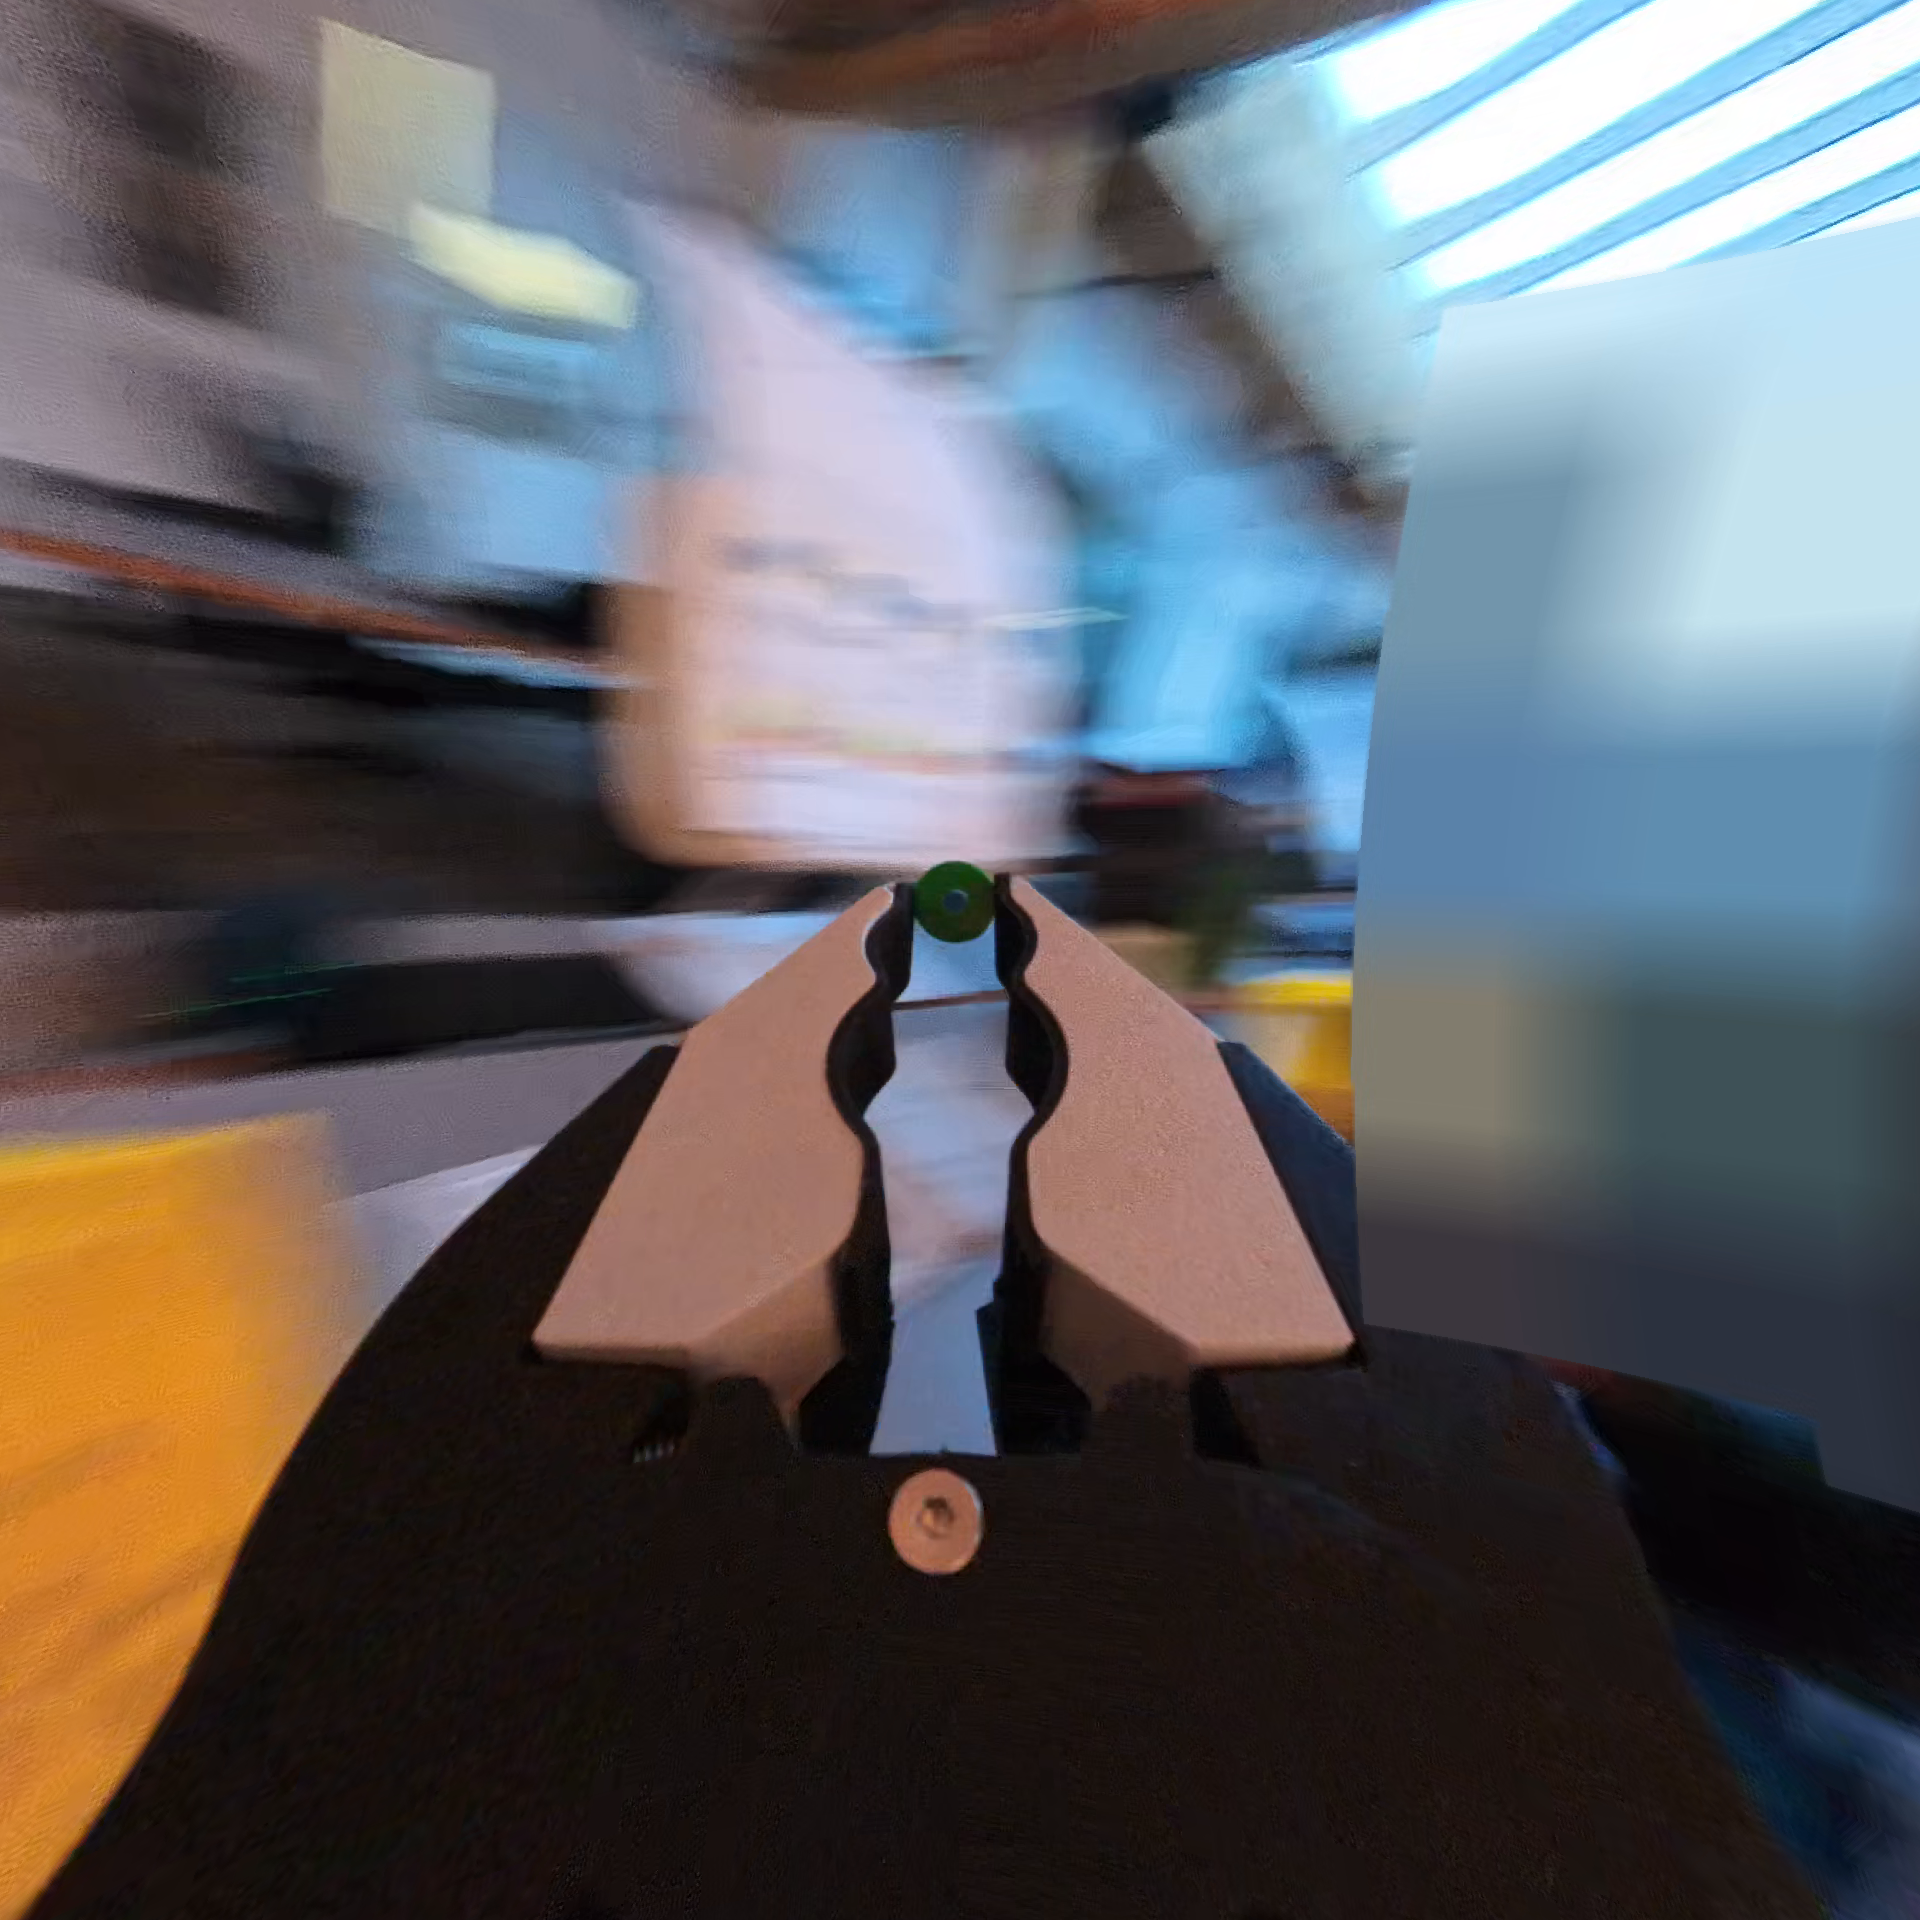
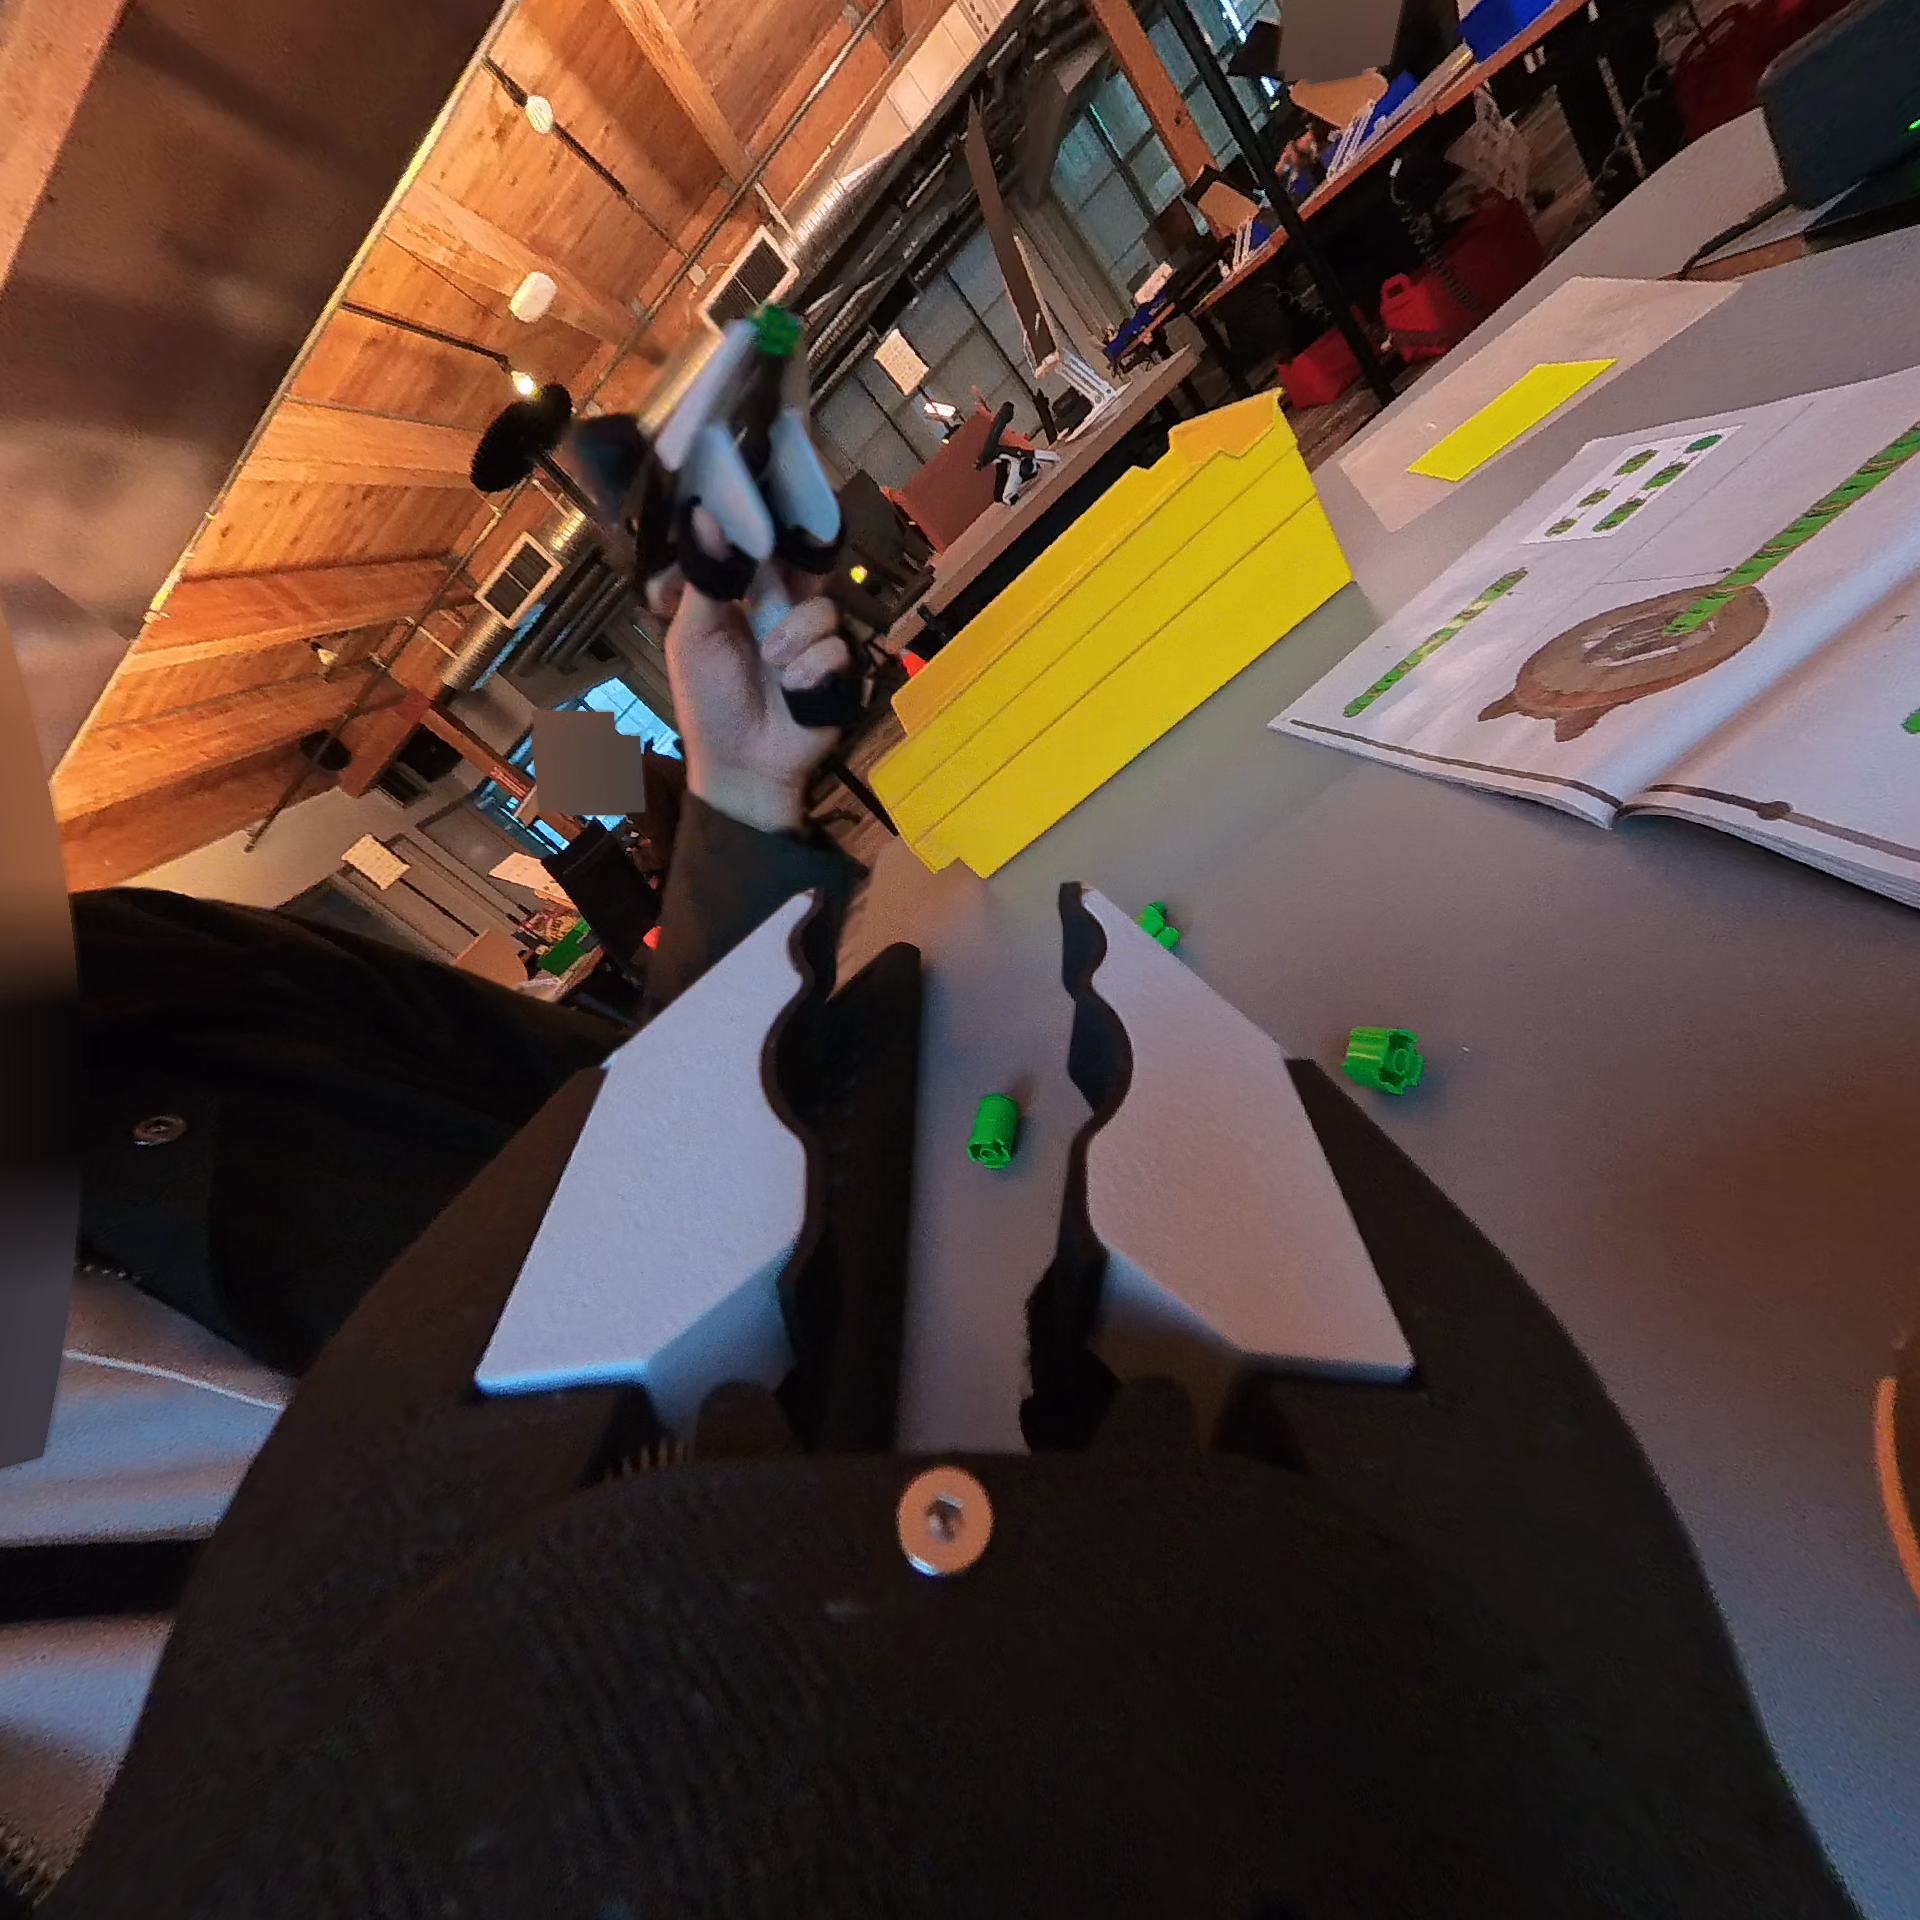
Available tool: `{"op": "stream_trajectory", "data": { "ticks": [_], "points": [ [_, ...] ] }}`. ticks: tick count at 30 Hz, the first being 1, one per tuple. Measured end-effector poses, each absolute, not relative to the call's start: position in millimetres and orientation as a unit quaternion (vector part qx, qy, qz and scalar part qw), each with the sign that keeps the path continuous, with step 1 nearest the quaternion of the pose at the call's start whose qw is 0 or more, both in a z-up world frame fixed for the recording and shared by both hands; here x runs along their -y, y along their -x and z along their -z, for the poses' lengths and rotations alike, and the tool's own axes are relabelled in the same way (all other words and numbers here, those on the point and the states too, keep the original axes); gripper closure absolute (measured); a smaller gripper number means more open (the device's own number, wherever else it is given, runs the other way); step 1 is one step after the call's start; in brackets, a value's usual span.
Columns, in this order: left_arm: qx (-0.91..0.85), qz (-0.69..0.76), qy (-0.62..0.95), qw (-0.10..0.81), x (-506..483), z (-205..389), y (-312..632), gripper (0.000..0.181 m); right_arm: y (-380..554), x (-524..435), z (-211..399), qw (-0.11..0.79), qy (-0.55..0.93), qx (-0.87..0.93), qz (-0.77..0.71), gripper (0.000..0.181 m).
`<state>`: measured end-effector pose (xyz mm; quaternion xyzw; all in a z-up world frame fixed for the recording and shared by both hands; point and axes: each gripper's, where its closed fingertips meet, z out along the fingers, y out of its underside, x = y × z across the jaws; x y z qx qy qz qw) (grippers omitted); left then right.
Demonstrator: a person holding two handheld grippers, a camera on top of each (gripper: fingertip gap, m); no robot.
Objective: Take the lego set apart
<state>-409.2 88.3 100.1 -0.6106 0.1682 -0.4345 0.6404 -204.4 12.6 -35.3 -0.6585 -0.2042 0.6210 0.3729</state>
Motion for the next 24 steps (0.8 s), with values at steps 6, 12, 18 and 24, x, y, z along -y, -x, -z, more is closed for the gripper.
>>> {"op": "stream_trajectory", "data": {
  "ticks": [6,12,18,24],
  "points": [
    [0.051,-0.046,0.833,0.549,-103.2,-22.1,590.8,0.168,210.4,-13.2,41.9,0.365,0.665,0.212,-0.617,0.139],
    [0.033,-0.148,0.896,0.418,-119.5,48.7,612.6,0.123,212.2,-16.2,46.3,0.383,0.675,0.233,-0.586,0.142],
    [-0.091,0.002,0.81,0.579,-137.1,-14.0,490.3,0.127,214.3,-18.3,48.0,0.393,0.677,0.243,-0.574,0.142],
    [-0.356,0.418,0.731,0.404,-51.8,43.4,237.9,0.143,202.2,-22.1,40.3,0.435,0.675,0.246,-0.543,0.143]
  ]
}}
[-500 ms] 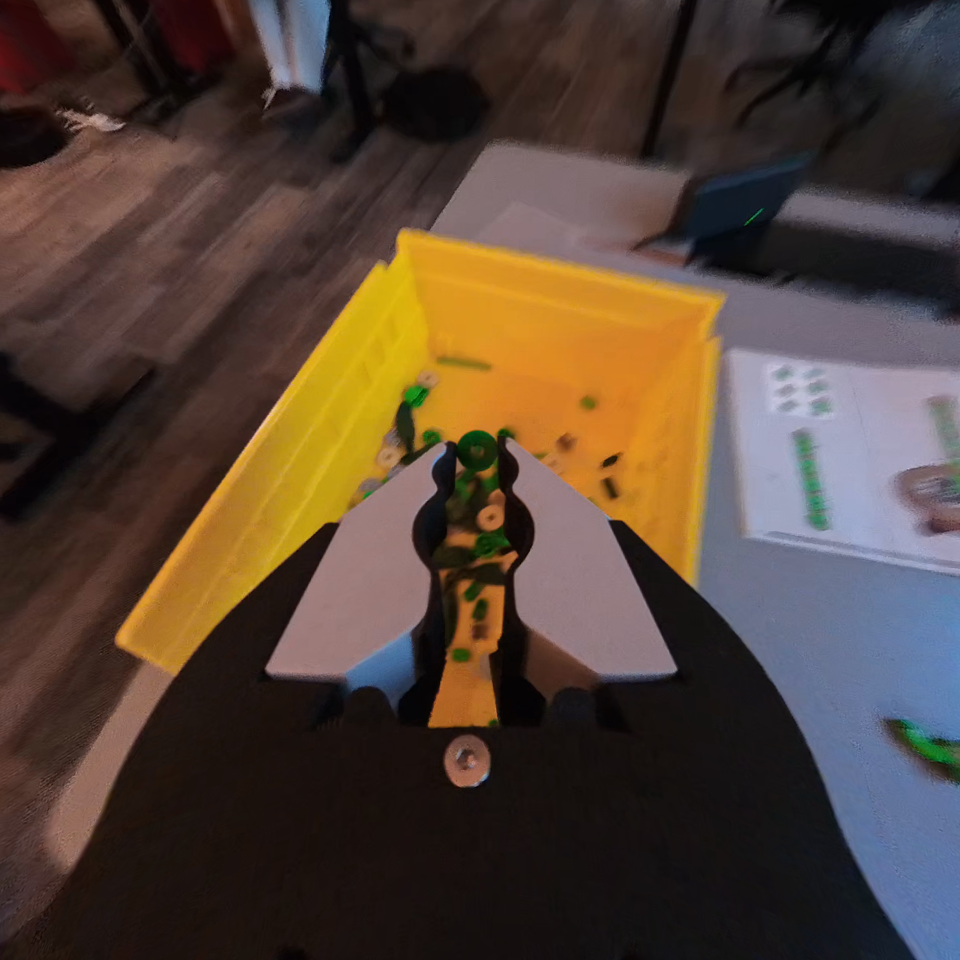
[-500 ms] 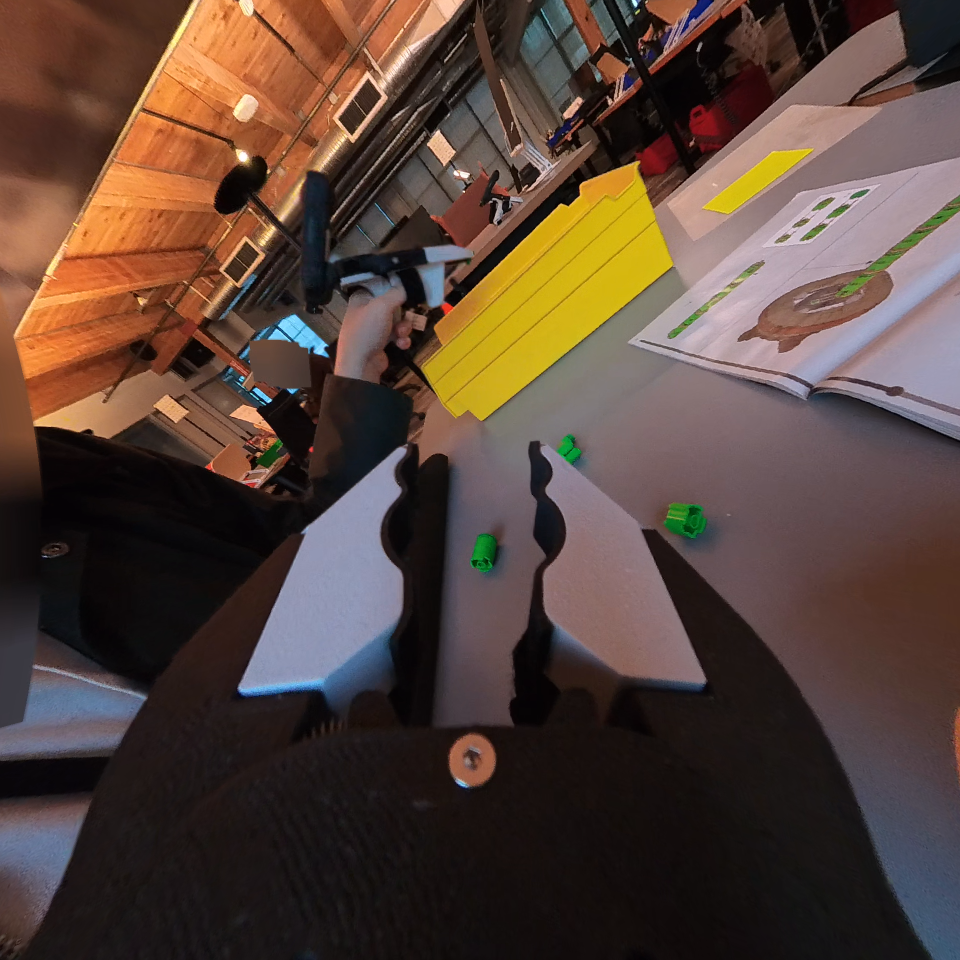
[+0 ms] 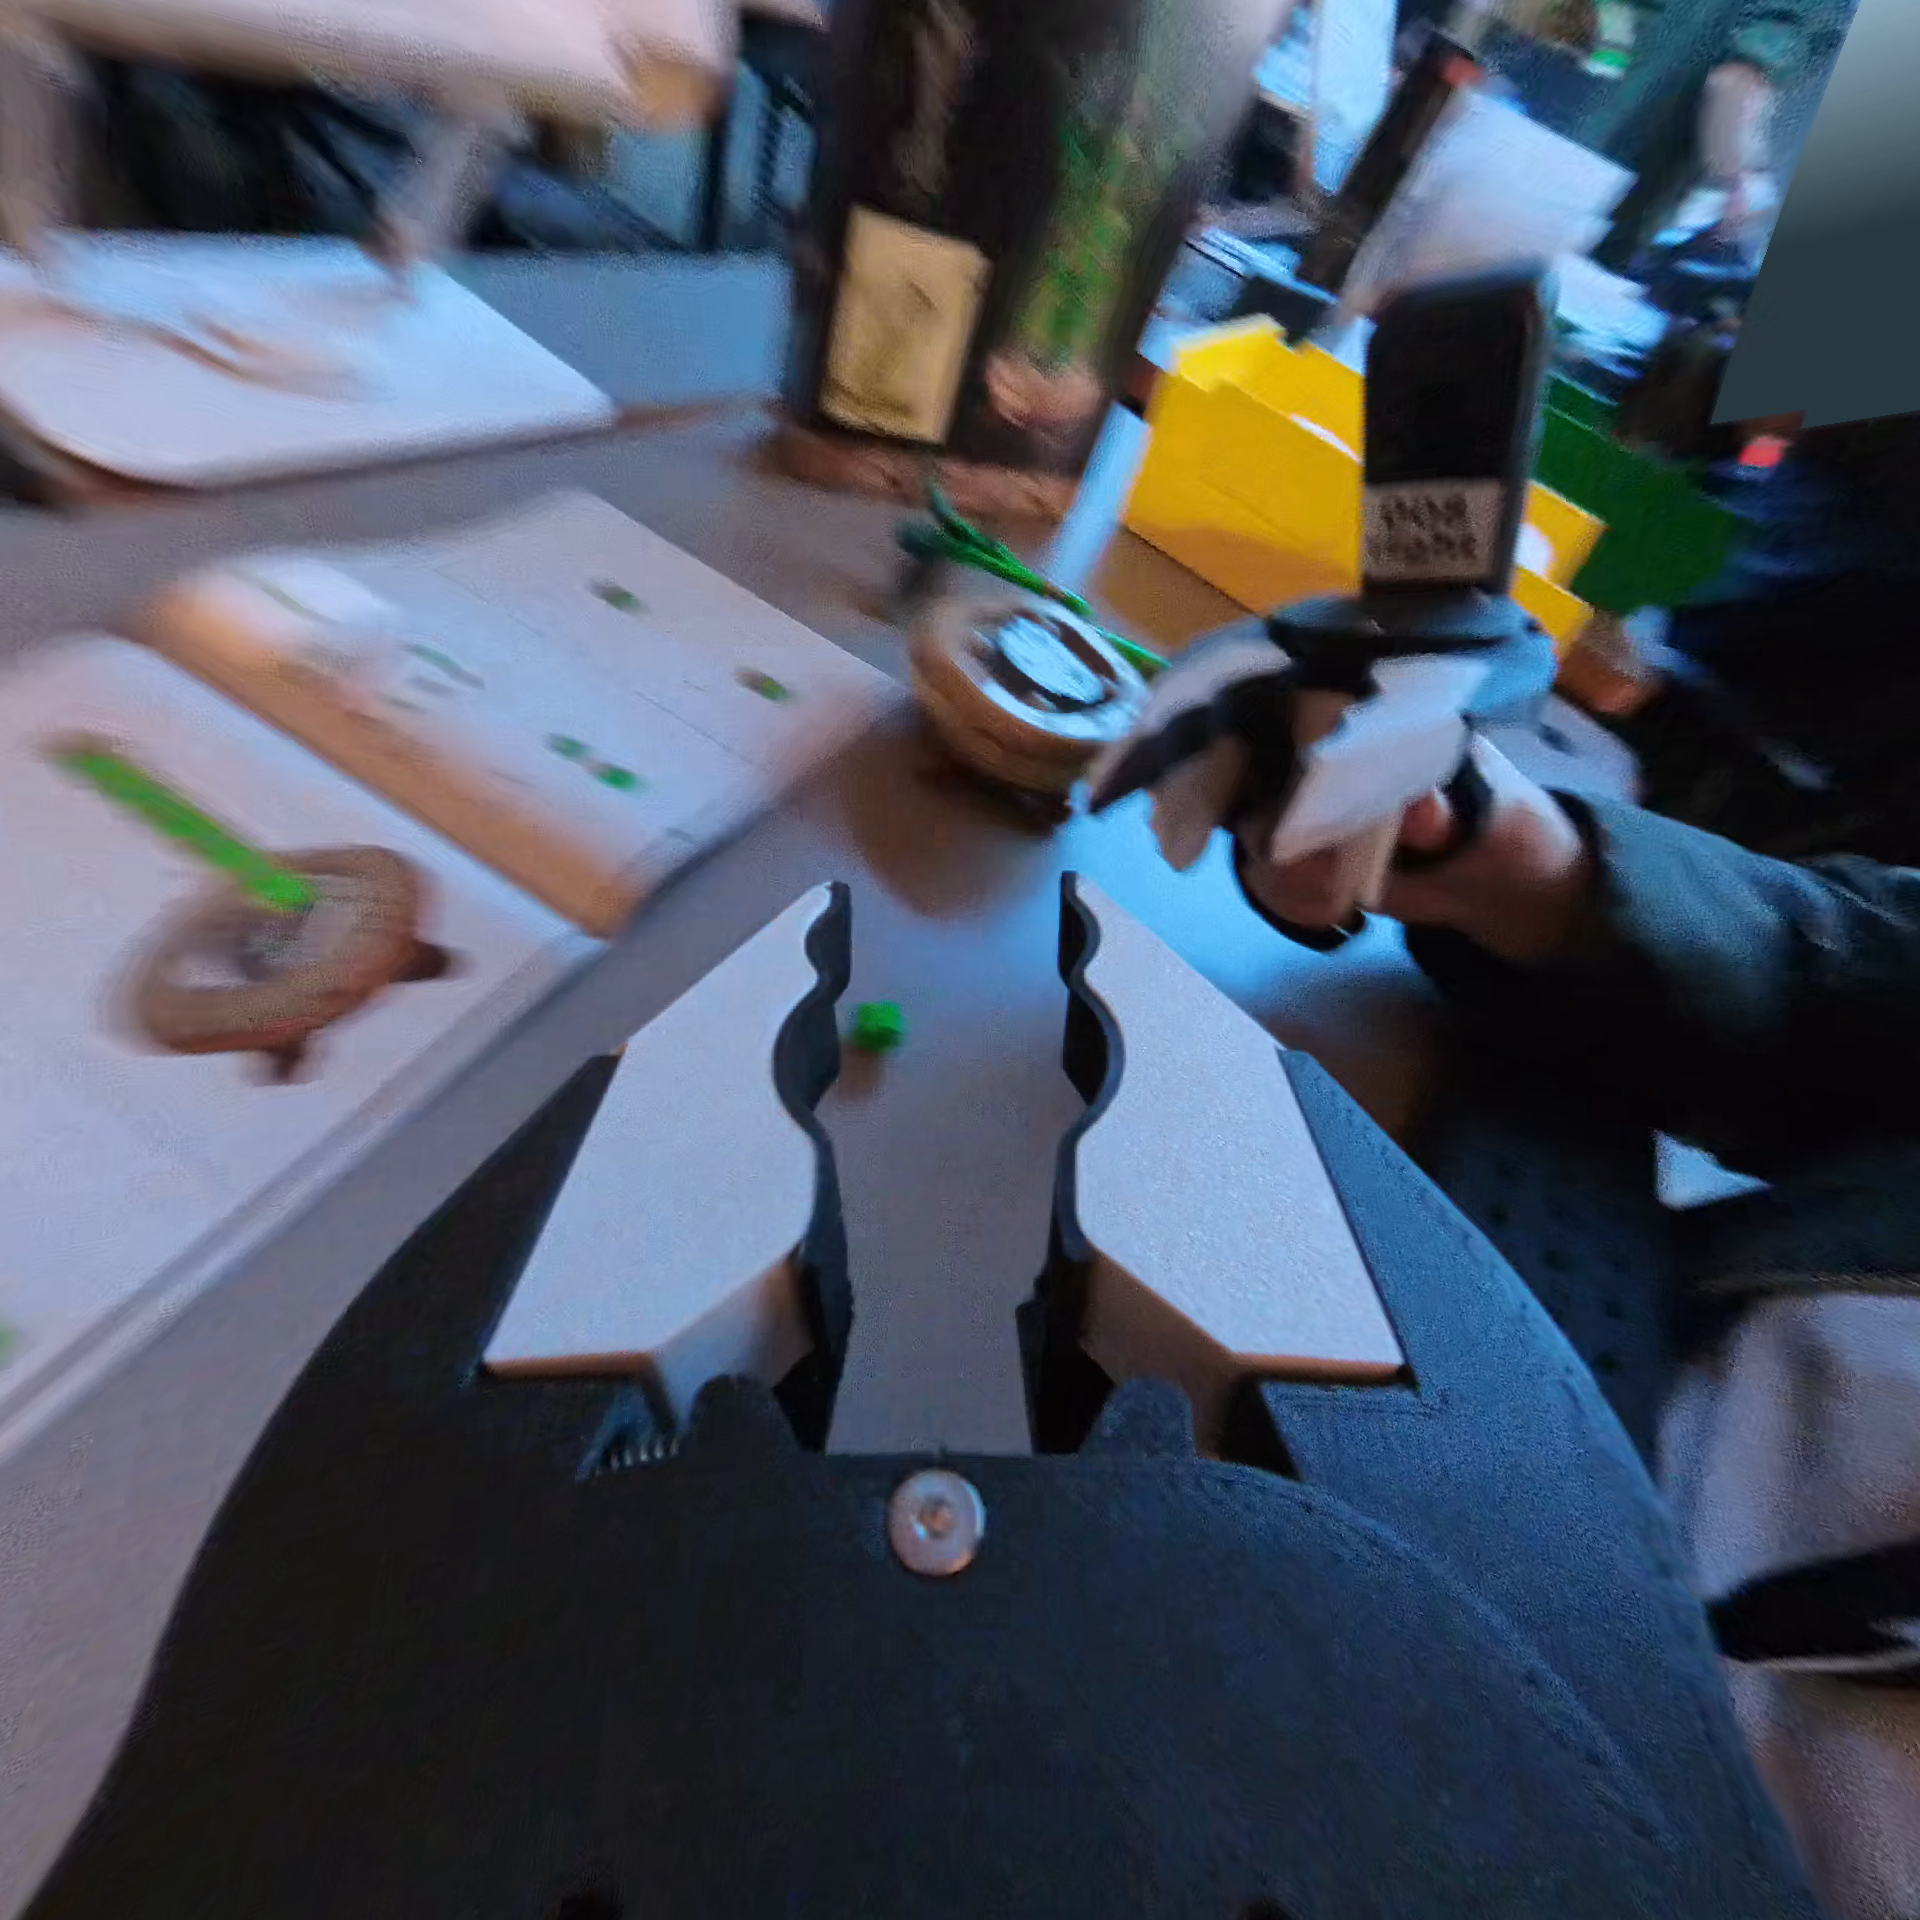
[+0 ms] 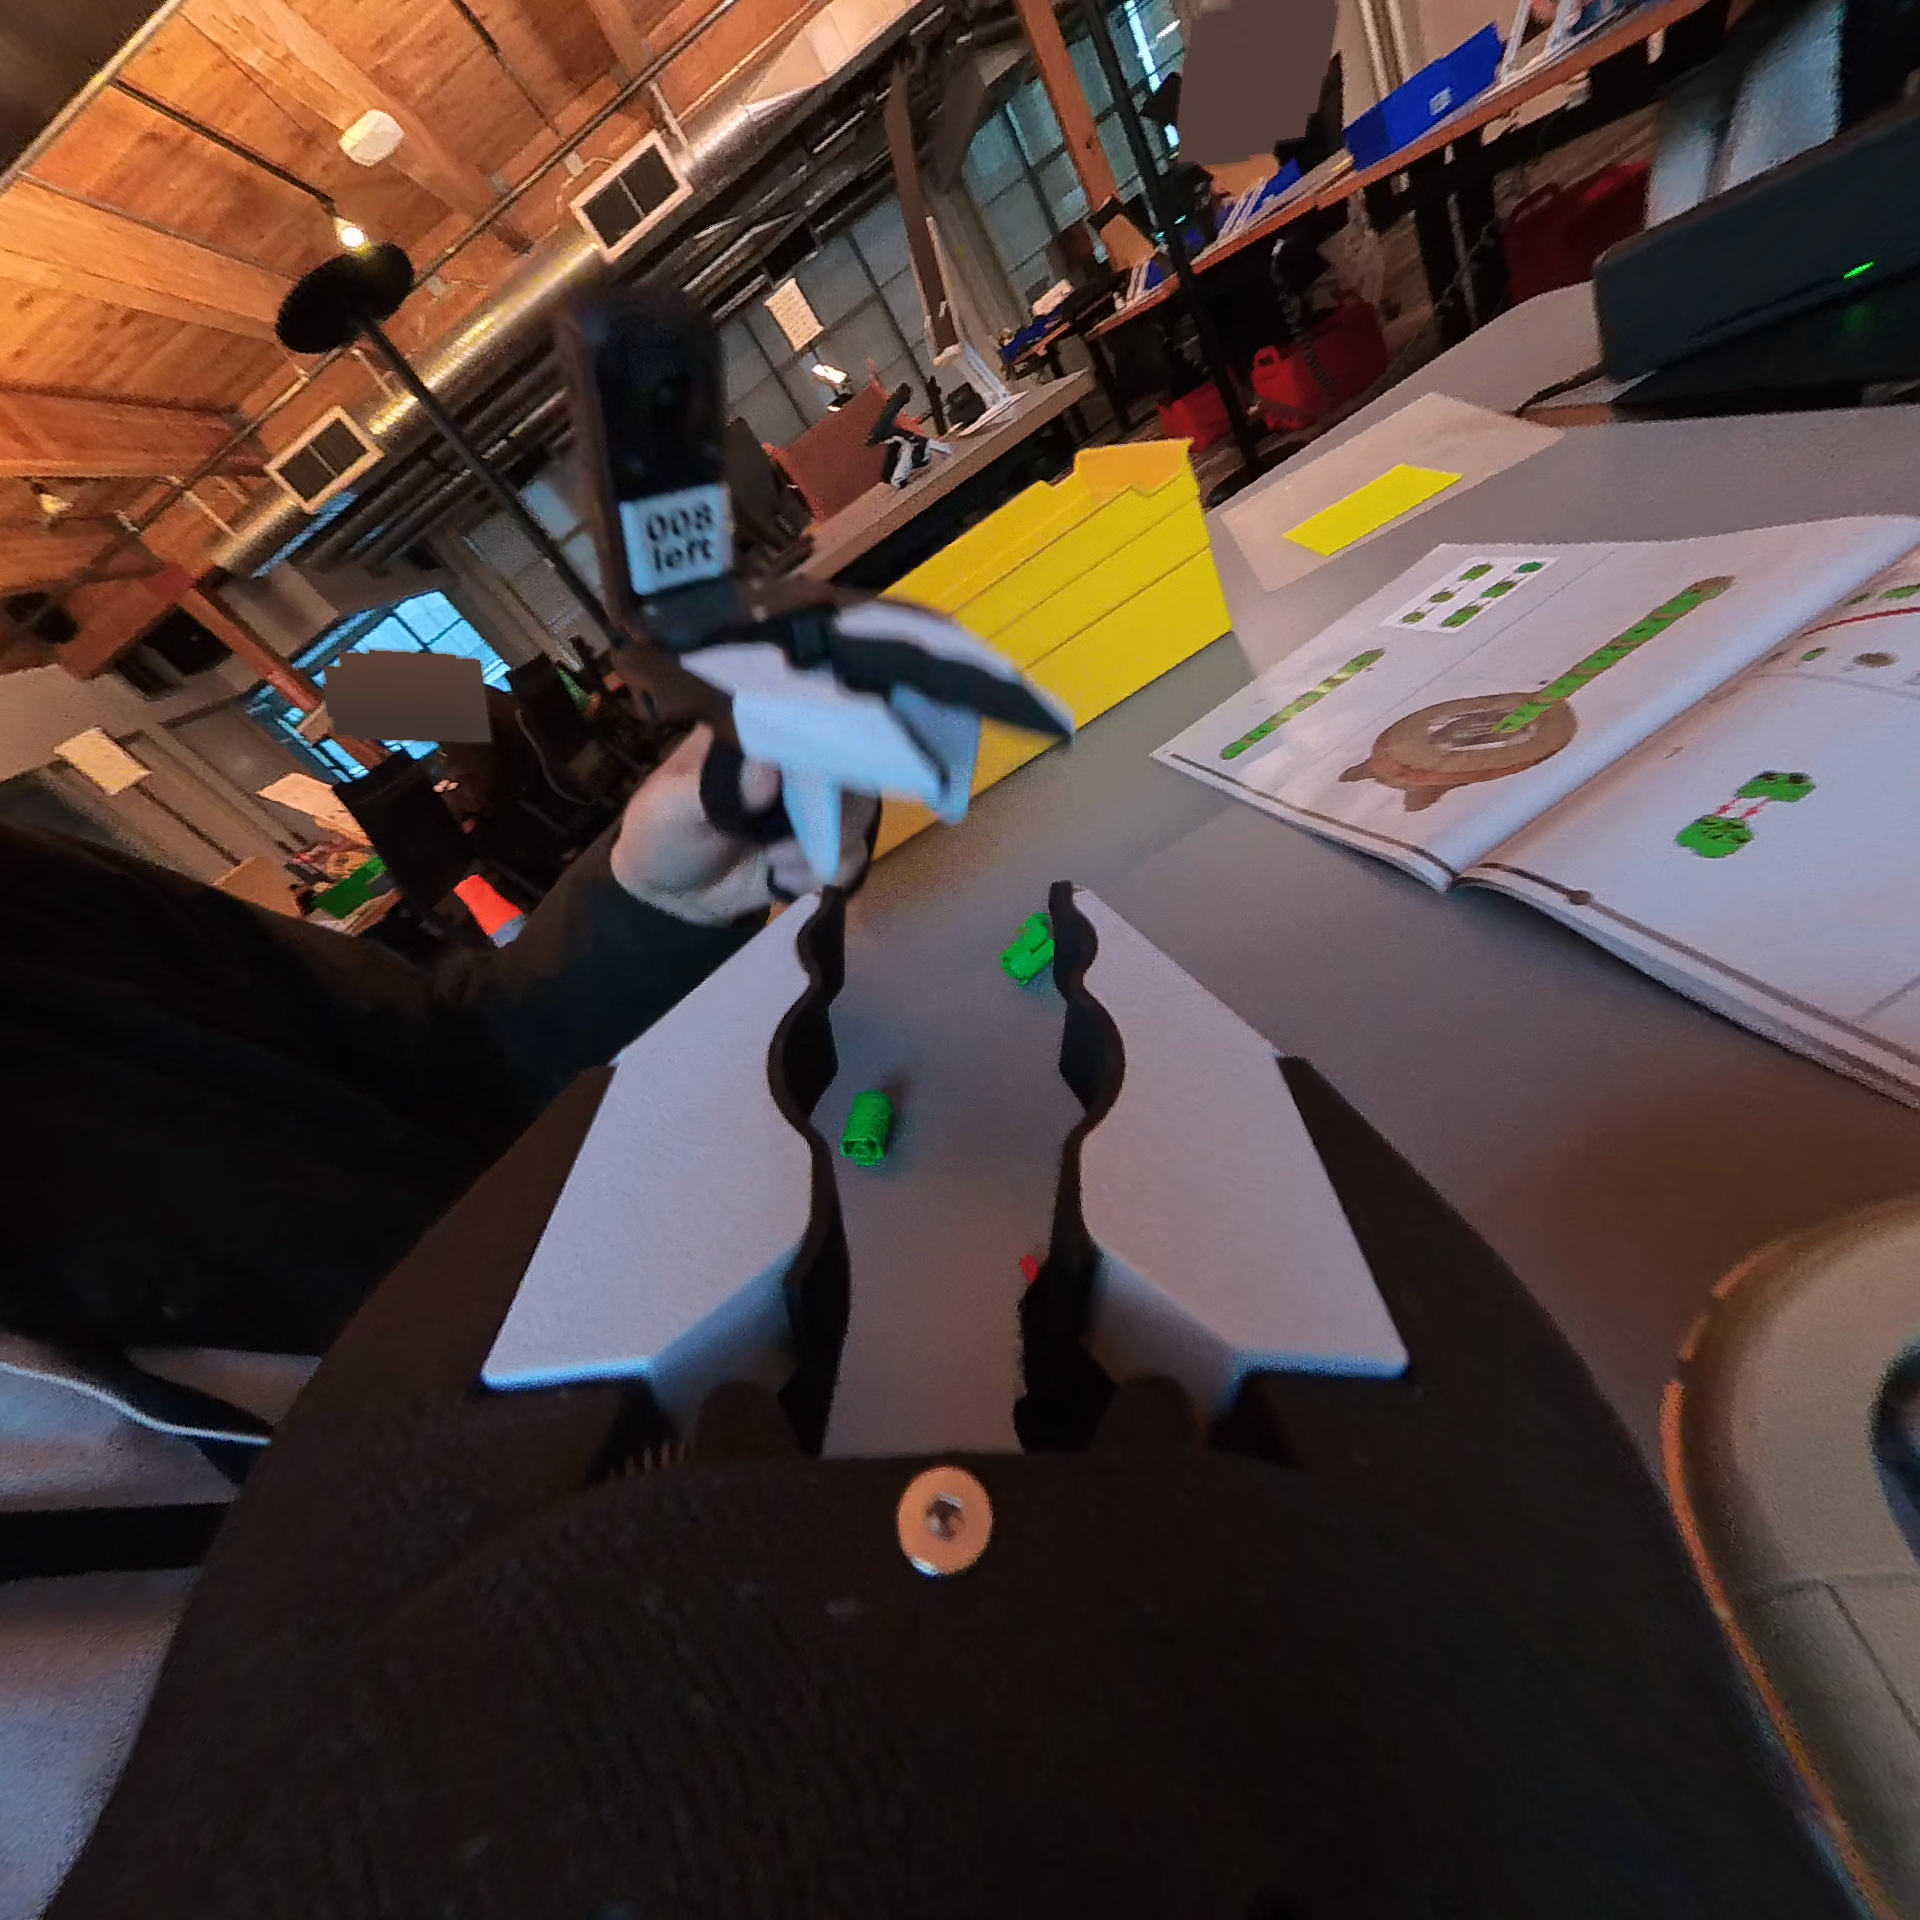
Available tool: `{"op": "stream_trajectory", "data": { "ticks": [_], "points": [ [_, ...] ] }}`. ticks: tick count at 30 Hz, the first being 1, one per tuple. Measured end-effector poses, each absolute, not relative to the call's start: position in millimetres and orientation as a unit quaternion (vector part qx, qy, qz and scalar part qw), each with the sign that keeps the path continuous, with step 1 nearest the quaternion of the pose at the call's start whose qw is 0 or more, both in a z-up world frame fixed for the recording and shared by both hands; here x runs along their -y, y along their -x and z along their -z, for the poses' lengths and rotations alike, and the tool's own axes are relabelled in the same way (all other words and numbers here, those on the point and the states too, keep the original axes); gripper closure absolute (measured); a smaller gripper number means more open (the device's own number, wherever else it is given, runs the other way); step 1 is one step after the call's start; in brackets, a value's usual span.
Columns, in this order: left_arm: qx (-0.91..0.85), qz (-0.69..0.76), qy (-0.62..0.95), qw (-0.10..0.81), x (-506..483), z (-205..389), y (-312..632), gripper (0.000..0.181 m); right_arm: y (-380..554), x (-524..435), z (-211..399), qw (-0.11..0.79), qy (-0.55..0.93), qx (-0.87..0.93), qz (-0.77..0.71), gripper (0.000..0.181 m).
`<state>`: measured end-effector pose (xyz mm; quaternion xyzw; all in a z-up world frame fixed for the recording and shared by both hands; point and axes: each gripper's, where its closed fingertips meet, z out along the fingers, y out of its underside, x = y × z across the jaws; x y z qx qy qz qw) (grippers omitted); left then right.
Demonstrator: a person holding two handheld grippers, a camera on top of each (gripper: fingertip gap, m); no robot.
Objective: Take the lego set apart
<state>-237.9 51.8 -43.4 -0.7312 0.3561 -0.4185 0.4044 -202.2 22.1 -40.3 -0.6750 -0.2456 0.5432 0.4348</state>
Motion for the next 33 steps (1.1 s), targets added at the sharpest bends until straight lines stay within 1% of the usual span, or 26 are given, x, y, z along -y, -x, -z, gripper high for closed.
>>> {"op": "stream_trajectory", "data": {
  "ticks": [1,2,4,8,11,12,14,16,19,23,25,29,31,33],
  "points": [
    [-0.366,0.437,0.729,0.379,-45.3,55.0,225.4,0.143,199.1,-23.2,38.6,0.442,0.676,0.243,-0.538,0.143],
    [-0.376,0.431,0.729,0.376,-45.7,63.9,220.3,0.144,195.9,-24.2,35.5,0.449,0.674,0.239,-0.535,0.144],
    [-0.4,0.388,0.731,0.393,-53.5,79.8,217.0,0.142,190.4,-25.0,27.6,0.463,0.666,0.232,-0.537,0.144],
    [-0.462,0.302,0.745,0.376,-57.5,113.4,211.2,0.14,185.4,-25.5,24.0,0.466,0.665,0.224,-0.539,0.144],
    [-0.487,0.261,0.756,0.351,-56.4,135.0,209.6,0.147,186.8,-23.1,23.3,0.461,0.664,0.225,-0.543,0.144],
    [-0.49,0.256,0.76,0.342,-54.9,140.8,210.2,0.157,187.3,-22.5,23.3,0.461,0.665,0.227,-0.542,0.144],
    [-0.489,0.255,0.766,0.33,-52.2,145.6,209.1,0.157,188.4,-21.6,24.6,0.462,0.668,0.233,-0.535,0.144],
    [-0.488,0.245,0.768,0.335,-53.4,147.1,207.7,0.156,189.2,-21.1,25.2,0.465,0.67,0.239,-0.527,0.144],
    [-0.514,0.202,0.757,0.35,-55.1,148.9,209.3,0.168,189.3,-20.5,25.0,0.466,0.671,0.242,-0.523,0.144],
    [-0.581,0.042,0.708,0.4,-63.9,146.5,219.2,0.168,187.2,-21.8,23.4,0.468,0.67,0.236,-0.527,0.144],
    [-0.596,0.003,0.69,0.411,-62.7,145.7,219.3,0.168,187.0,-22.1,23.9,0.465,0.67,0.233,-0.529,0.144],
    [-0.56,0.06,0.706,0.429,-60.4,131.0,216.9,0.168,188.2,-21.2,24.4,0.462,0.67,0.233,-0.532,0.144],
    [-0.511,0.12,0.722,0.45,-65.4,113.7,219.4,0.168,187.7,-21.2,24.0,0.464,0.67,0.235,-0.529,0.144],
    [-0.452,0.214,0.733,0.461,-67.0,93.3,219.9,0.168,186.7,-21.9,23.7,0.466,0.67,0.234,-0.528,0.144]
  ]
}}
